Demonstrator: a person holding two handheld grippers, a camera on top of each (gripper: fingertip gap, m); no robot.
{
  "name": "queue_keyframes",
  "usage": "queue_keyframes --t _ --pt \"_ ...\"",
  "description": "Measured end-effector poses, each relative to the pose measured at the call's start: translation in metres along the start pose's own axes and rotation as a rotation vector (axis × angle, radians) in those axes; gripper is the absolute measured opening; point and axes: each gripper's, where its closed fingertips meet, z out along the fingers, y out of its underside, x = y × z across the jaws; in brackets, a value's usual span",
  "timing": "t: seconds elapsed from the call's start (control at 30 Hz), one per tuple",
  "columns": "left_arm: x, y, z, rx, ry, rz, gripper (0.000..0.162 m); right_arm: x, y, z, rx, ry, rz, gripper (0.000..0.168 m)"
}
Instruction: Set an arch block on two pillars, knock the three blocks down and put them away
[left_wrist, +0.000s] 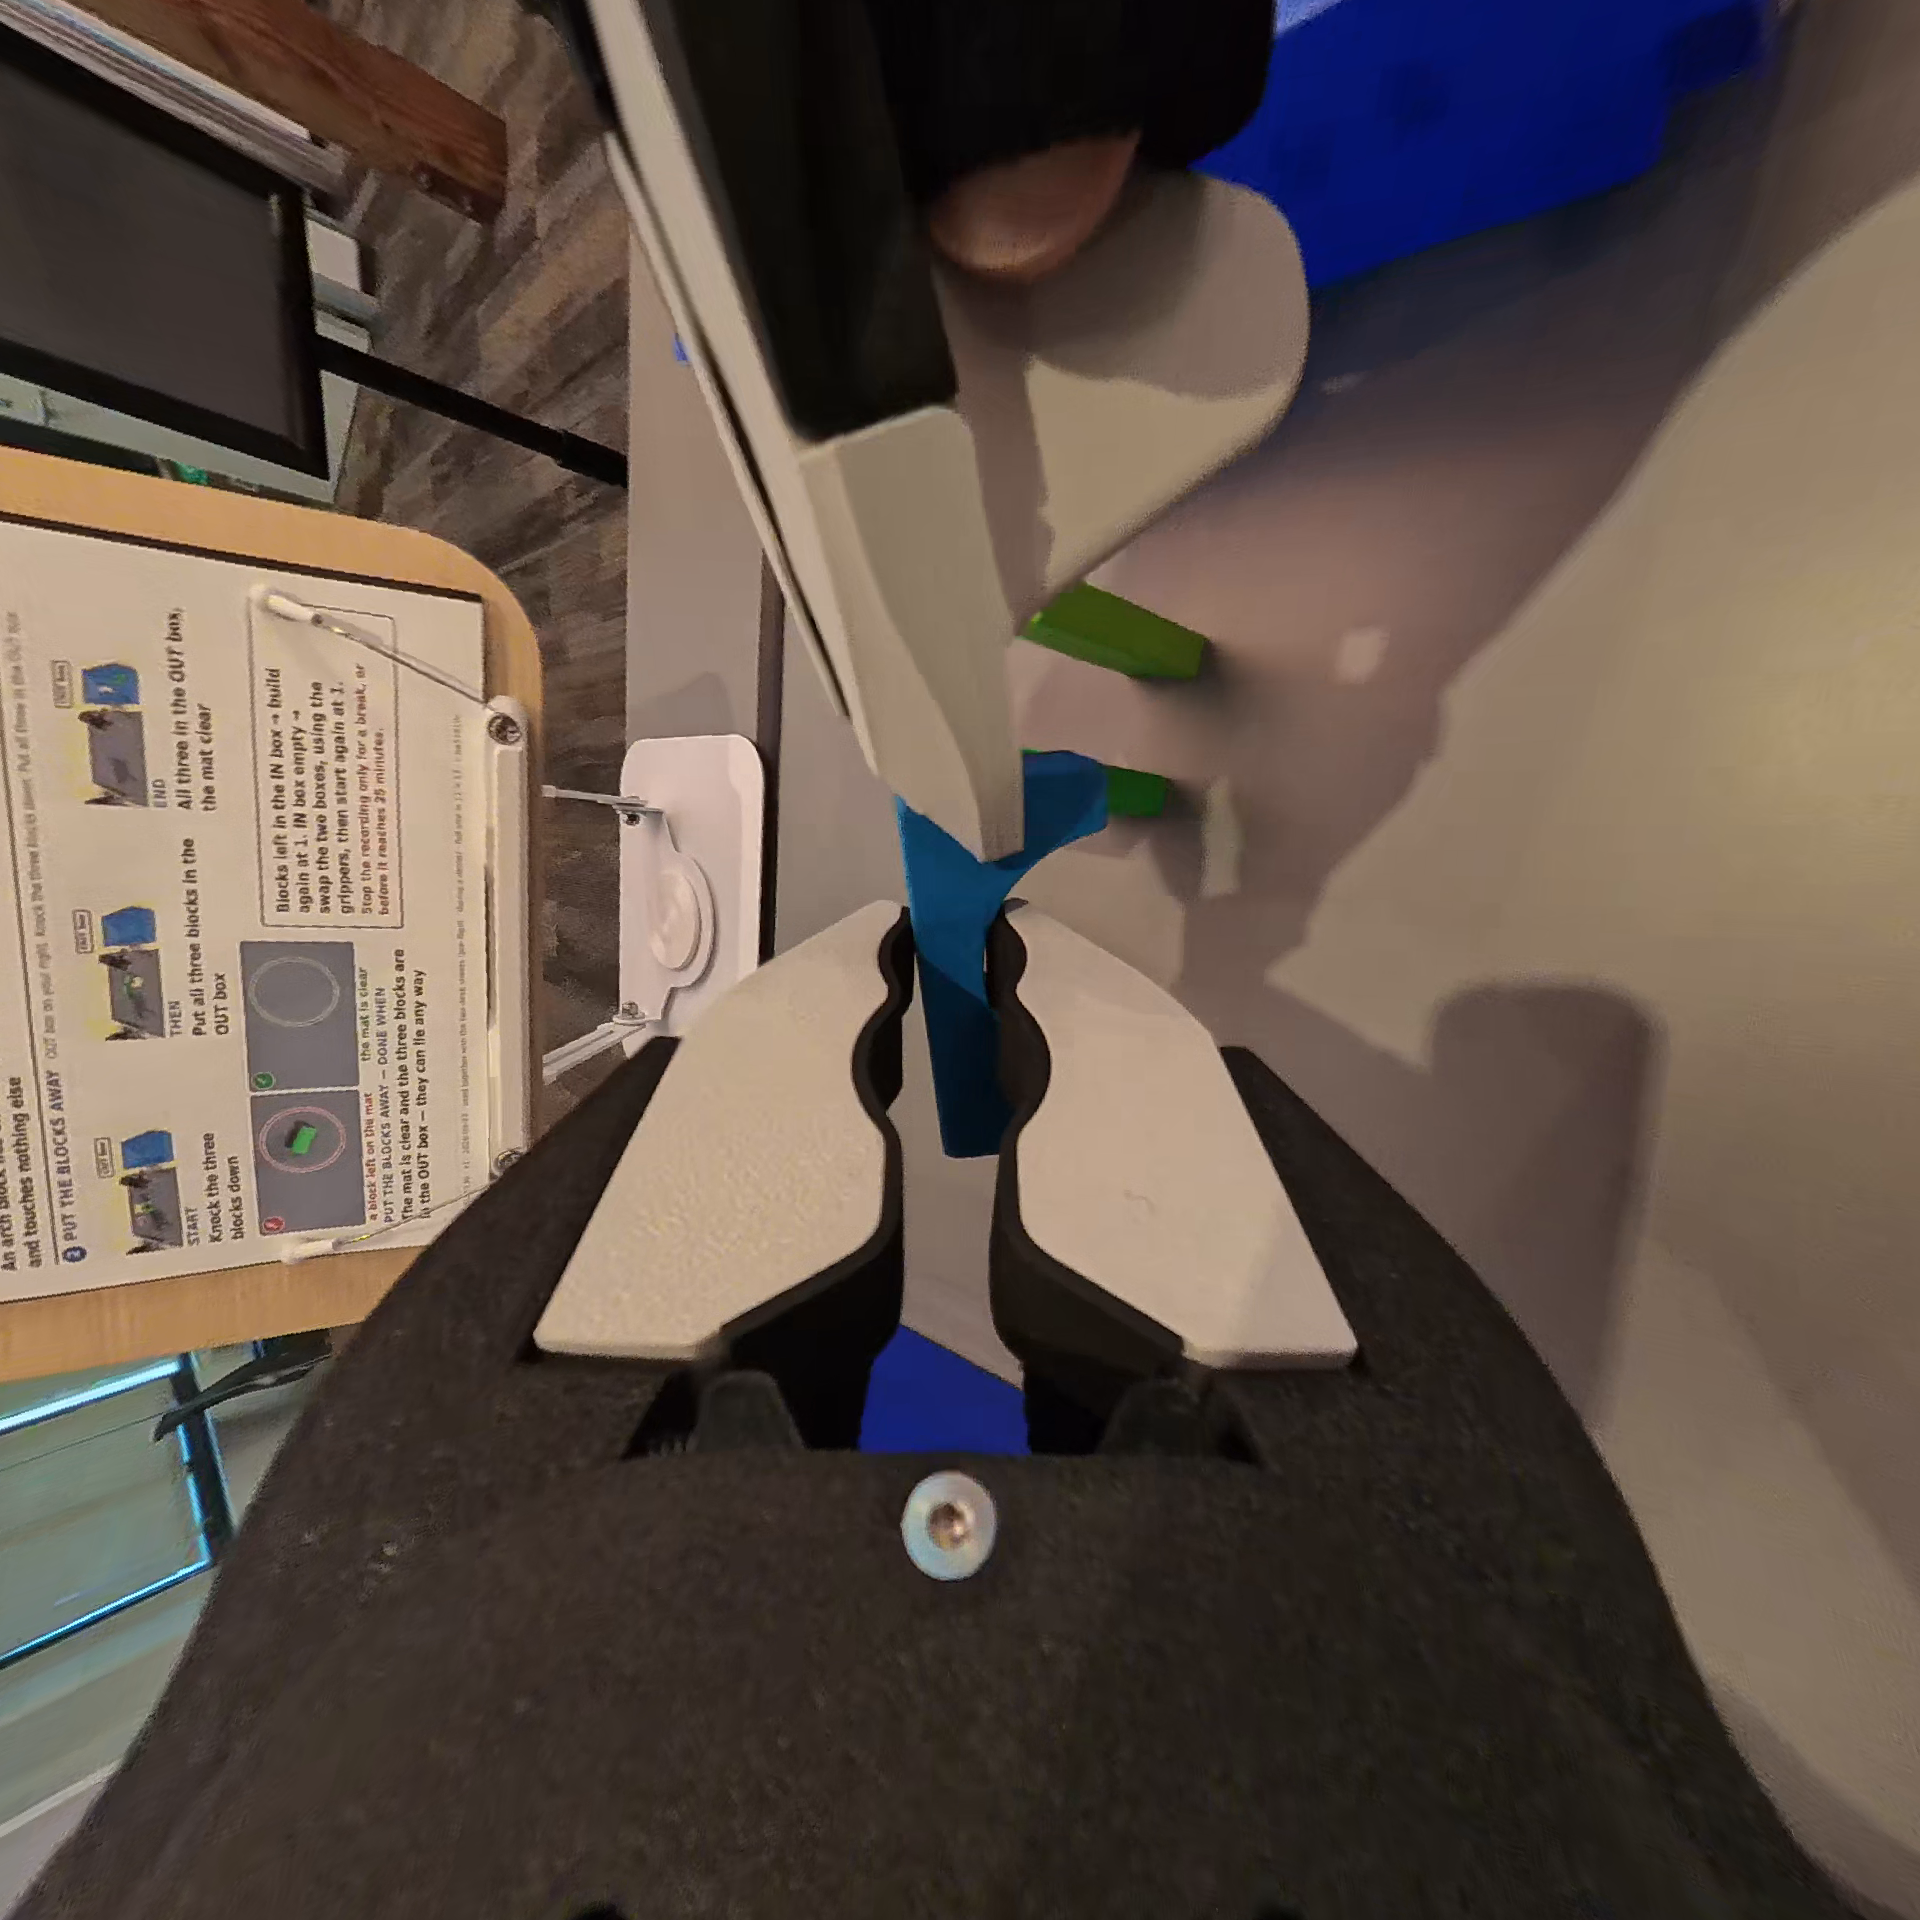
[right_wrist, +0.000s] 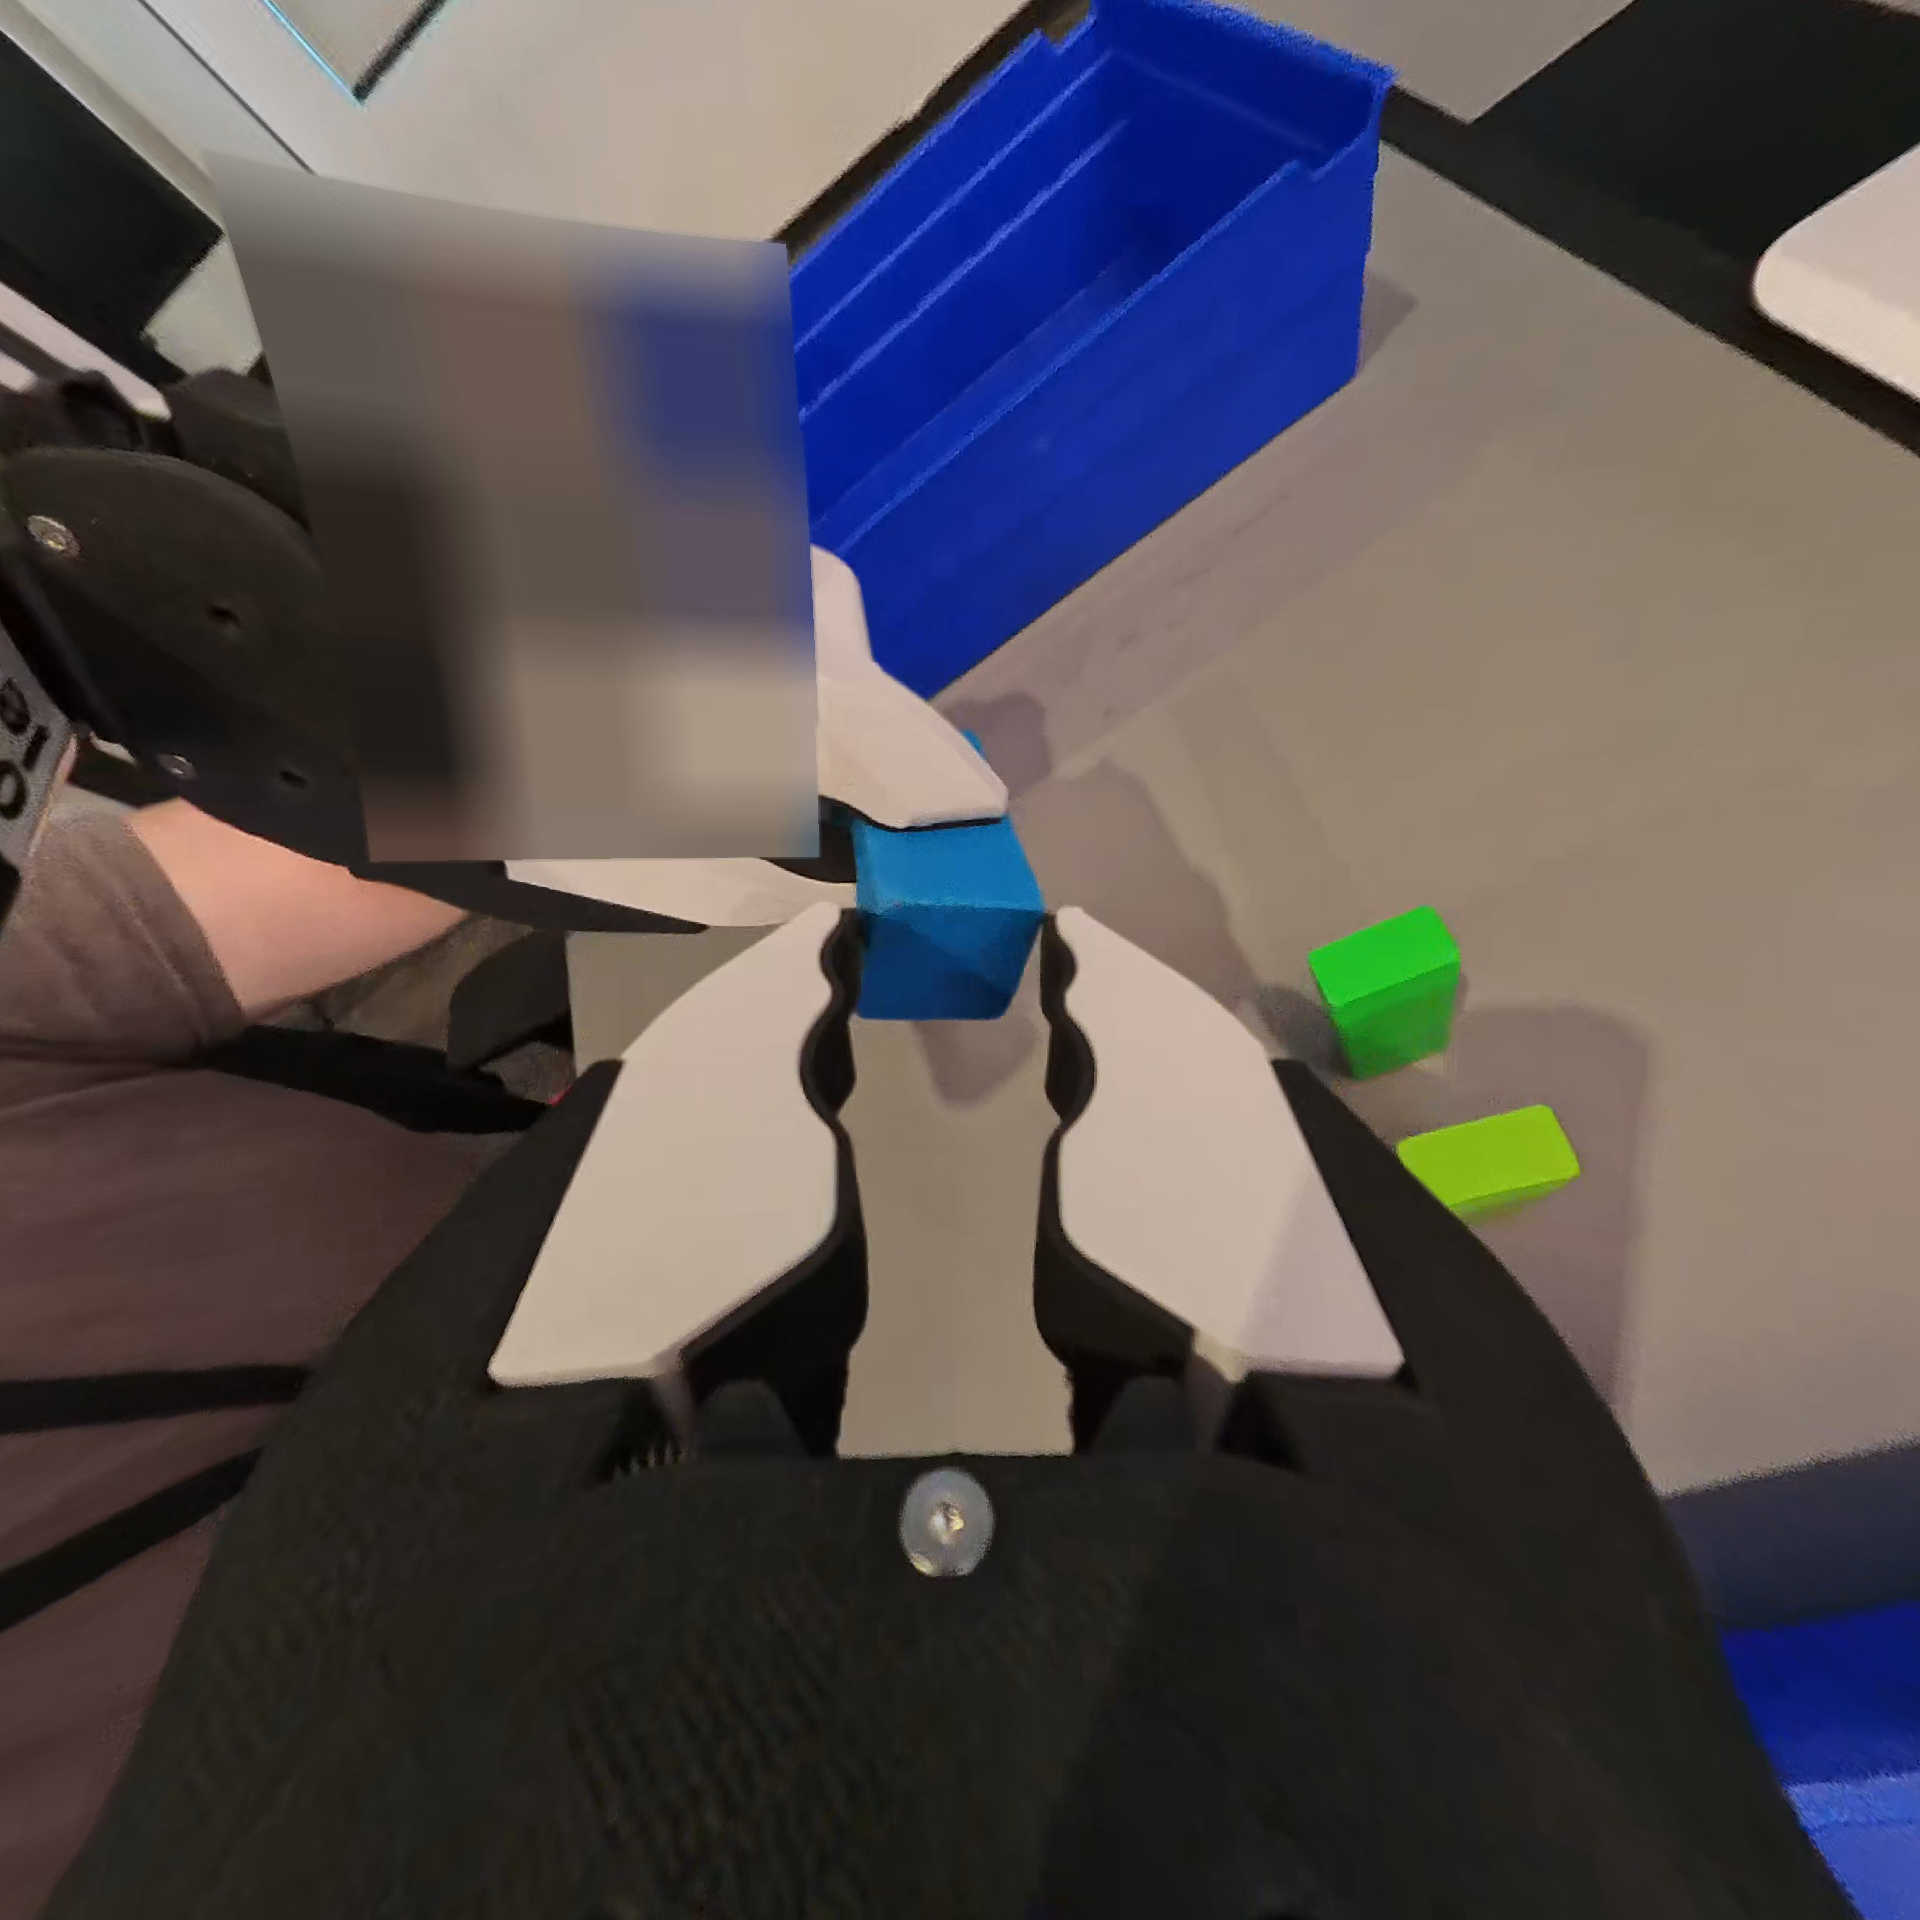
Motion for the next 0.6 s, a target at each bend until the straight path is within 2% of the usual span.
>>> queue_keyframes --t 0.13,0.2,0.33,0.37,0.43,0.53,0.6 --pt "0.004 0.002 0.005 -0.013 -0.038 0.037 0.015 0.005 0.007 0.003 -0.045 0.001 -0.039 0.033" --pt "-0.006 0.002 0.002 0.012 -0.102 0.004 0.03 0.009 0.007 0.0 -0.048 -0.006 -0.093 0.033" --pt "-0.017 0.008 -0.01 0.086 -0.049 -0.215 0.071 0.029 0.003 -0.016 0.017 0.007 -0.247 0.033" --pt "-0.018 0.009 -0.013 0.113 -0.031 -0.26 0.077 0.036 0.004 -0.02 0.038 0.01 -0.291 0.033" --pt "-0.017 0.01 -0.017 0.173 0.003 -0.331 0.076 0.05 0.005 -0.025 0.078 0.018 -0.301 0.033" --pt "-0.025 0.021 -0.009 0.19 -0.041 -0.38 0.077 0.049 0.003 -0.029 0.135 -0.032 -0.317 0.033" --pt "-0.02 0.016 0.001 0.252 0.036 -0.437 0.074 0.051 0.003 -0.03 0.13 -0.002 -0.354 0.033"
